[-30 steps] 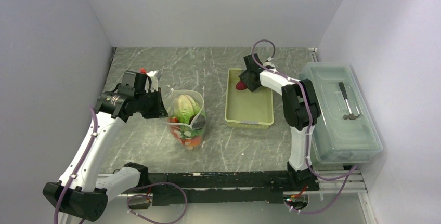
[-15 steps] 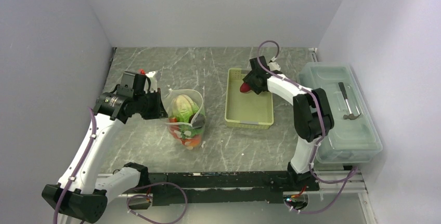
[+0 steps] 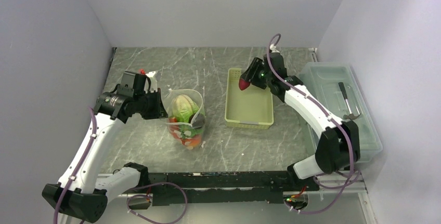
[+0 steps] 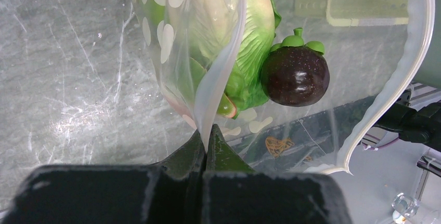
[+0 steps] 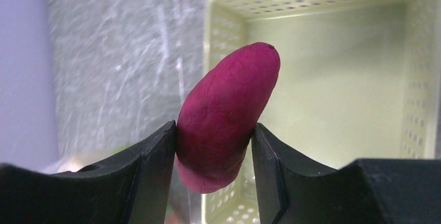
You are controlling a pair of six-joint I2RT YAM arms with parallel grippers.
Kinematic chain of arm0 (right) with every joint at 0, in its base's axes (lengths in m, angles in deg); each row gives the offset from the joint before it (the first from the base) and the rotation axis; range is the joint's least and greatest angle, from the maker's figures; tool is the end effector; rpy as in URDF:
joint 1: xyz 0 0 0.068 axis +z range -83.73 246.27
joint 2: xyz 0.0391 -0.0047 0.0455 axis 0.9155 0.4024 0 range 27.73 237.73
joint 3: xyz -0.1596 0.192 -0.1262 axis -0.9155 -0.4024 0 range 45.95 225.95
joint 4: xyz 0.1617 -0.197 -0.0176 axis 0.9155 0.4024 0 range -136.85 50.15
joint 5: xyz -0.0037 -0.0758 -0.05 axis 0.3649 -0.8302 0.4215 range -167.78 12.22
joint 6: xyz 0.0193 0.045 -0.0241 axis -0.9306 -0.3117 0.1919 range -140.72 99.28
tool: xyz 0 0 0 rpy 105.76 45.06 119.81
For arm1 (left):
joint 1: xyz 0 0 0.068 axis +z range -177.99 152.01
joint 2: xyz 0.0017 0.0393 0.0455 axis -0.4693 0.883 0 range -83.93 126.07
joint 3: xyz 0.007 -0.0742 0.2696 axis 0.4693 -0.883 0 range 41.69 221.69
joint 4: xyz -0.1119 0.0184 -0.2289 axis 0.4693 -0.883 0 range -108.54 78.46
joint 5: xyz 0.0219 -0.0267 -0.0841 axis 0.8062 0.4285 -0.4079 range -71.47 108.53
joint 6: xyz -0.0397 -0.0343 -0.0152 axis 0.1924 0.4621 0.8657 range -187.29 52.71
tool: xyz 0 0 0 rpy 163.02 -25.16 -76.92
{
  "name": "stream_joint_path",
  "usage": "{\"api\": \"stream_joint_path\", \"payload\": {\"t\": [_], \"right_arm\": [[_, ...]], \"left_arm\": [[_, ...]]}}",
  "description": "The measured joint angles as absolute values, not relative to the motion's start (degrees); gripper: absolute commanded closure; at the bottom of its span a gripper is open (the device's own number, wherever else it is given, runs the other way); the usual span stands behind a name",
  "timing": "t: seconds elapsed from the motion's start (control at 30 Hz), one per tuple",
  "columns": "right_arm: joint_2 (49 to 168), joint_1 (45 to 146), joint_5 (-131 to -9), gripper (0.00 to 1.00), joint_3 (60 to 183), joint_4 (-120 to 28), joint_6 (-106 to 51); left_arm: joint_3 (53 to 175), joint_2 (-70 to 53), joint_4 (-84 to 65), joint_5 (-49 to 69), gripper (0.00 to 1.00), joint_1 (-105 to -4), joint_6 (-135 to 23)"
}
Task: Place the food in the zip-top bag and seal the zipper
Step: Place the fake vegetable in the zipper food storage bag.
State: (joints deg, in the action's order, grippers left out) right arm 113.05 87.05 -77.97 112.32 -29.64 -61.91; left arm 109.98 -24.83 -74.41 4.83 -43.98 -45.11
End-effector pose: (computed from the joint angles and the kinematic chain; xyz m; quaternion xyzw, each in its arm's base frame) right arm 0.3108 0.1177 0.2978 0.1587 0.8774 0.2318 0.3889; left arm 0.1626 -0.0556 0.3552 -0.0138 0.9440 -0.2083 0.2554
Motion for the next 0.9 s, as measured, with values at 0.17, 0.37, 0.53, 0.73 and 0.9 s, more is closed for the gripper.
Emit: {"api": "stream_joint_path", "payload": {"t": [0.17, 0.37, 0.53, 0.73, 0.9], "right_arm": [[106.3, 90.3, -71.2, 1.0, 112.6, -30.5, -54.8], [103.9, 99.6, -69.0, 1.0, 119.0, -29.7, -46.5], [103.0, 104.6, -67.1, 1.0, 122.5, -29.8, -41.2], [103.1, 110.7, -66.7, 1.0, 124.9, -29.8, -35.3], [104.2, 114.6, -66.8, 1.0, 127.1, -30.2, -31.7]], "left_arm": [[110.1, -24.4, -74.4, 4.9, 1.0, -44.0, -45.1], [110.2, -24.1, -74.3, 4.9, 1.0, -44.0, -45.2], [110.2, -24.1, -74.3, 4.9, 1.0, -44.0, -45.2], [110.2, -24.1, -74.3, 4.9, 1.0, -44.0, -45.2], [110.4, -24.0, -74.4, 4.8, 1.0, -44.0, -45.3]]}}
